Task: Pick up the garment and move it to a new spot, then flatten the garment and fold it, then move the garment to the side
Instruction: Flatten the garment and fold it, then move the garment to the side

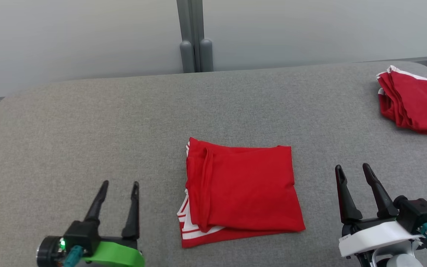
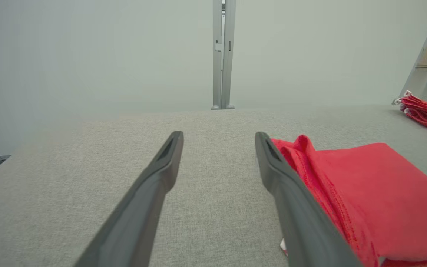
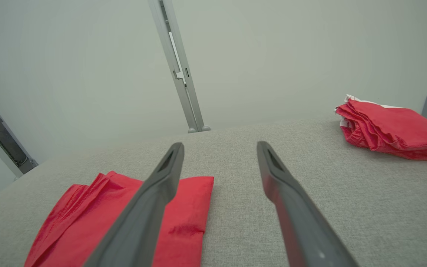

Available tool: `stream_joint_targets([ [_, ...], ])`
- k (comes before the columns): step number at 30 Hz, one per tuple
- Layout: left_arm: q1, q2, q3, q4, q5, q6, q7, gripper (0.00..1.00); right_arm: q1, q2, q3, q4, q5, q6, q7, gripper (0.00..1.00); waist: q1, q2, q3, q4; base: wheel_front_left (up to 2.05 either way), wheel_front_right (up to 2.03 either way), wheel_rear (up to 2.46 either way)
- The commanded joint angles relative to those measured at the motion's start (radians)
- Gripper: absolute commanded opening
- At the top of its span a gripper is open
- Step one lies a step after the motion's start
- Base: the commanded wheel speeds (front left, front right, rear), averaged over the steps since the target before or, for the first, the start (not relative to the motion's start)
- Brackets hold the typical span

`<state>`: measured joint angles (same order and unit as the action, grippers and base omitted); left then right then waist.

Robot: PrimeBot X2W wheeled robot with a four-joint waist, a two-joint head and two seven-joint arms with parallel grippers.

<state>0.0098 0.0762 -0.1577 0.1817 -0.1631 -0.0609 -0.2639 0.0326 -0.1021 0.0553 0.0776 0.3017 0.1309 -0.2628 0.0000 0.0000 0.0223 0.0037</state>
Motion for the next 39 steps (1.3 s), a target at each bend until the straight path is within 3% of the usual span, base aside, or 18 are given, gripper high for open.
stream_joint_targets([
  [1, 0.011, 0.005, 0.03, -0.018, 0.015, 0.011, 0.0, 1.0, 0.007, 0.0, -0.003, -0.005, -0.006, -0.001, -0.002, 1.0, 0.0, 0.0, -0.008, 0.008, 0.0, 0.0, 0.0],
  [14, 0.054, 0.004, 0.211, -0.07, 0.054, 0.011, 0.0, 1.0, 0.033, 0.008, -0.017, -0.022, -0.02, -0.001, -0.002, 1.0, 0.0, 0.0, -0.024, 0.028, 0.0, 0.0, 0.0],
  [30, 0.07, -0.014, 0.221, -0.03, 0.071, -0.044, 0.0, 1.0, 0.055, 0.021, -0.028, -0.014, -0.036, -0.001, -0.002, 1.0, 0.0, 0.0, -0.038, 0.028, 0.0, 0.0, 0.0],
  [39, 0.06, -0.016, 0.225, -0.02, 0.075, -0.054, 0.0, 1.0, 0.047, 0.023, -0.026, -0.006, -0.038, -0.001, -0.002, 1.0, 0.0, 0.0, -0.037, 0.026, 0.0, 0.0, 0.0],
])
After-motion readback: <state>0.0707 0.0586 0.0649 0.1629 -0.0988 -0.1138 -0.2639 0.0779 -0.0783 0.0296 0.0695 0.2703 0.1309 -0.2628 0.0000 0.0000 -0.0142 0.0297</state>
